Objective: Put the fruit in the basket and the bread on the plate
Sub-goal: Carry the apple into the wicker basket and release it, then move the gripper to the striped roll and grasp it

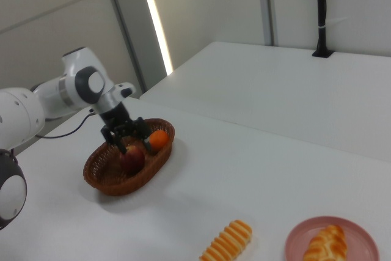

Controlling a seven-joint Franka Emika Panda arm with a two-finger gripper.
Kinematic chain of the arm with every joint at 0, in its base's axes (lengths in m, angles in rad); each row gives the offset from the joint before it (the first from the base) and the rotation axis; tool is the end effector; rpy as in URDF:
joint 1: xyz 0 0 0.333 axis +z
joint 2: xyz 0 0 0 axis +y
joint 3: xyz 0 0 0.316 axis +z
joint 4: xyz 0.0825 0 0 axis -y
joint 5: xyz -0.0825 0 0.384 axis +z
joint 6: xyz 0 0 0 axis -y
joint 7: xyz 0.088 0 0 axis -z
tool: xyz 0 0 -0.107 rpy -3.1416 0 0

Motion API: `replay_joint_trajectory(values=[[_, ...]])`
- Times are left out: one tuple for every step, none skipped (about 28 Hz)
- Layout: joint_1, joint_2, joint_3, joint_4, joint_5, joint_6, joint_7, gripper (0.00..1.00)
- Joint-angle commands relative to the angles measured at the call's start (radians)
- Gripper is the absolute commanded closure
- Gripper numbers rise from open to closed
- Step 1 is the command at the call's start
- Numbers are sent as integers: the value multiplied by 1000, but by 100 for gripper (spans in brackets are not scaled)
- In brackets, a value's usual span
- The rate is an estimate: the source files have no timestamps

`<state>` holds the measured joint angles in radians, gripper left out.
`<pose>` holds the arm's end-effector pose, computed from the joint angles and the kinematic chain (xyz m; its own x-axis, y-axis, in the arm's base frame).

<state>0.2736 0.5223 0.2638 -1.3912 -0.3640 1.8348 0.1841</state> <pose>0.6307 0.3027 0.4119 0.9101 0.4136 -0.0269 0.4089 -0.8853 0.2213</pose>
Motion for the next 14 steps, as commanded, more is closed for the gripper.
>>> replay_joint_trajectory(values=[[-105,-71,-1,-34,51,-201,-122,0],[-122,-73,-1,-34,51,-248,-158,0],[-140,-73,-3,-34,50,-297,-197,0],[-158,-73,-4,-34,45,-337,-240,0],[-181,-71,-5,-34,40,-376,-283,0],[-223,-70,-6,-35,37,-429,-361,0],[-246,-68,-8,-35,36,-448,-391,0],[-266,-67,-14,-35,36,-460,-412,0],[-284,-67,-21,-35,36,-466,-432,0],[-299,-65,-29,-37,36,-466,-443,0],[-329,-59,-44,-37,34,-463,-454,0],[-339,-54,-50,-37,31,-460,-457,0],[-347,-48,-55,-37,28,-457,-459,0],[-352,-41,-60,-37,20,-454,-459,0]])
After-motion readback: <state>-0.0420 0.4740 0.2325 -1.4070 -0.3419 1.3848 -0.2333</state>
